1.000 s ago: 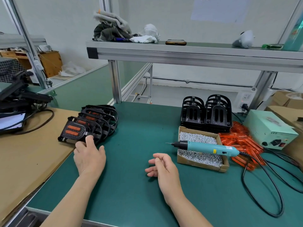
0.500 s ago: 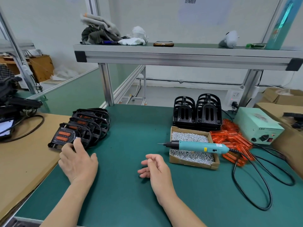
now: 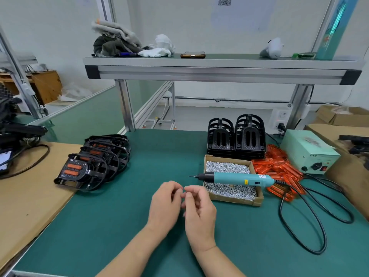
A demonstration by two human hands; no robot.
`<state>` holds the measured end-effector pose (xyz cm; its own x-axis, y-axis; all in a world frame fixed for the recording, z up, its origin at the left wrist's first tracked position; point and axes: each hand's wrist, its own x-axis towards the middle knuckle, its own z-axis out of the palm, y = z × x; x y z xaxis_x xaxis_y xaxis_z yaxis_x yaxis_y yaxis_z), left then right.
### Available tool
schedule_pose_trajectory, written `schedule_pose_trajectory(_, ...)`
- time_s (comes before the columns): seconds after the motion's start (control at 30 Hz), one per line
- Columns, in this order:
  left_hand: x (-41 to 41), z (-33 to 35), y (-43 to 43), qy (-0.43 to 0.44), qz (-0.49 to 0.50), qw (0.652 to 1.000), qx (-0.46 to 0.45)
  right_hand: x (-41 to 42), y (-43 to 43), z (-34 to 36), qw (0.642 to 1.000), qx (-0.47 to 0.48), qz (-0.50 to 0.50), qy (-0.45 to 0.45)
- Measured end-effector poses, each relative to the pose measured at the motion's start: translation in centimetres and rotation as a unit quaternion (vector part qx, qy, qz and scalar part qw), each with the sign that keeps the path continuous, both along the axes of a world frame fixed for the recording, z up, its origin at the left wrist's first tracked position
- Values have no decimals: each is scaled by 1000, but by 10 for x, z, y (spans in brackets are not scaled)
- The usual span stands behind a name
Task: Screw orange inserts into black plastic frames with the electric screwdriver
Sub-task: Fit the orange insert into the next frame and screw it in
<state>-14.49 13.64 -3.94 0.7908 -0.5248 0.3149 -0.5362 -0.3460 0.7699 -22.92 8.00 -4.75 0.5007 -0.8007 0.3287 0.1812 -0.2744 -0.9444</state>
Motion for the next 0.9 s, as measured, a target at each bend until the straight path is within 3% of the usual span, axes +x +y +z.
schedule_pose_trajectory(0.17,-7,-8,-12,32,-21,999,17,-1,0,2,998,-30,-51,-7)
schedule_pose_trajectory(0.5,-7,-18,-12,24,-24,999,4,-7,-4,13,1000,1,-15,-25)
schedule_pose_trajectory(0.7,-5,-21,-12,26,-23,999,9,2,-52,62,997,23,5,-75)
schedule_pose_trajectory(0.8,-4,-23,-12,26,-25,999,8,10,-100,87,999,-39,-32,-19)
schedule_pose_trajectory(0.9,-4,-24,-13,31,-22,999,3,22,-157,97,982,-111,-82,127)
